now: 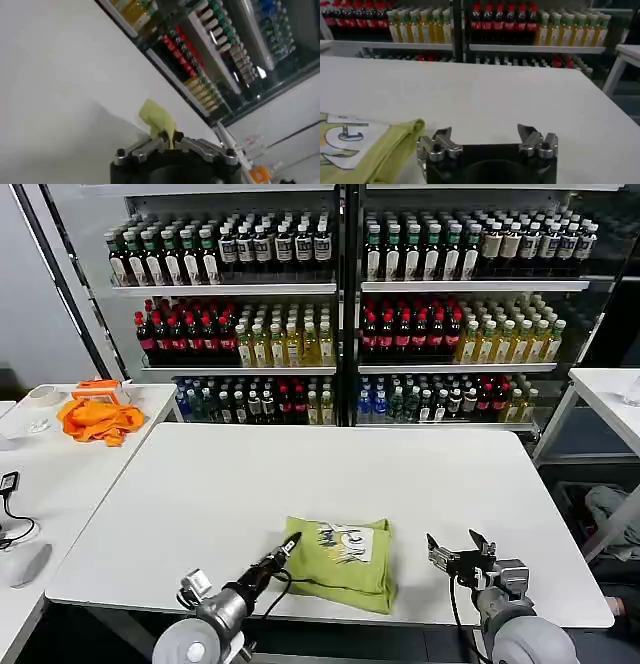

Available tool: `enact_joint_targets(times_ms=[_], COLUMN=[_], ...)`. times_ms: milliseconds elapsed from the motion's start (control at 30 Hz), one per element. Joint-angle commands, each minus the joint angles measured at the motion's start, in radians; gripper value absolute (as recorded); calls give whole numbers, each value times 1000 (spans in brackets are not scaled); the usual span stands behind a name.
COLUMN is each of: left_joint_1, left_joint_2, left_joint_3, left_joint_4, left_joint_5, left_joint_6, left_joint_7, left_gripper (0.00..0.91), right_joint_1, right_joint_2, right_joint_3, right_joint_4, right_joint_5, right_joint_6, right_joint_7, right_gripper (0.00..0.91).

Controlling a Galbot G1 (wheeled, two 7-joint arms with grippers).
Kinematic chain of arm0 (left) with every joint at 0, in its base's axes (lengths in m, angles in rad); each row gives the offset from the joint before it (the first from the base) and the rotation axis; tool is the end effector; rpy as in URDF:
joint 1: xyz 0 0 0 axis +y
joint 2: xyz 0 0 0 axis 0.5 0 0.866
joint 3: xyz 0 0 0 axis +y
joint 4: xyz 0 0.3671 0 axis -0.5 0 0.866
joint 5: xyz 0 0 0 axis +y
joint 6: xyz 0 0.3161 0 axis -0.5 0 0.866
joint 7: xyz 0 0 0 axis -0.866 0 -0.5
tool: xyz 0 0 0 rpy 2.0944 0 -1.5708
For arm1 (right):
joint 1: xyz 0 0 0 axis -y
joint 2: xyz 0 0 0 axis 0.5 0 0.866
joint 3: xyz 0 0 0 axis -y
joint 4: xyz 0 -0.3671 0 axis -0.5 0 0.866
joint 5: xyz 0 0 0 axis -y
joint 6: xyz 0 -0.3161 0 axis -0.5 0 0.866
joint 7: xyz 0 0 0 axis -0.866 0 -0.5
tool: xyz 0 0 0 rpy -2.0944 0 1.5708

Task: Fold and organize the clothes.

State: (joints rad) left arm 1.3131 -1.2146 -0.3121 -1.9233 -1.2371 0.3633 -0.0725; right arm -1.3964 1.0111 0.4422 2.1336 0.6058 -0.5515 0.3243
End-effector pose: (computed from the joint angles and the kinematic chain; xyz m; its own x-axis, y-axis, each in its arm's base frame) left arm 0.2106 0.0316 -0.3305 -0.8132 0.5216 0.2582 0.1202 0.5845 -0.8024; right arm 0.1889 -0.0869 -0.2600 -0.8943 -0.0502 0.4445 -0.0708 0.9971 -0.0297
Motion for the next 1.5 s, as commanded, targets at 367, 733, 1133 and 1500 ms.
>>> enact_joint_targets(times_ms=[367,733,1133,1500], left_joint_1=[230,185,-107,-390], left_joint_2=[558,566,376,300], left_joint_3=[-909,-380,122,322], left_joint_4=[-41,-142,-7,7], left_joint_5=[-346,313,747,499], left_joint_6=[122,79,16,85], left_joint_7=[1,75,51,-22], left_gripper=[20,20,20,20], right_joint_1=[70,49,2,-24], right_joint_2=[13,15,12,32], right_joint_3=[-24,-16,33,44], right_joint_4=[-20,-12,8,5], right_joint_5=[28,23,15,-4], right_joint_6=[9,17,19,22], right_joint_7=[-9,-15,-15,-16], right_gripper=[907,907,907,907])
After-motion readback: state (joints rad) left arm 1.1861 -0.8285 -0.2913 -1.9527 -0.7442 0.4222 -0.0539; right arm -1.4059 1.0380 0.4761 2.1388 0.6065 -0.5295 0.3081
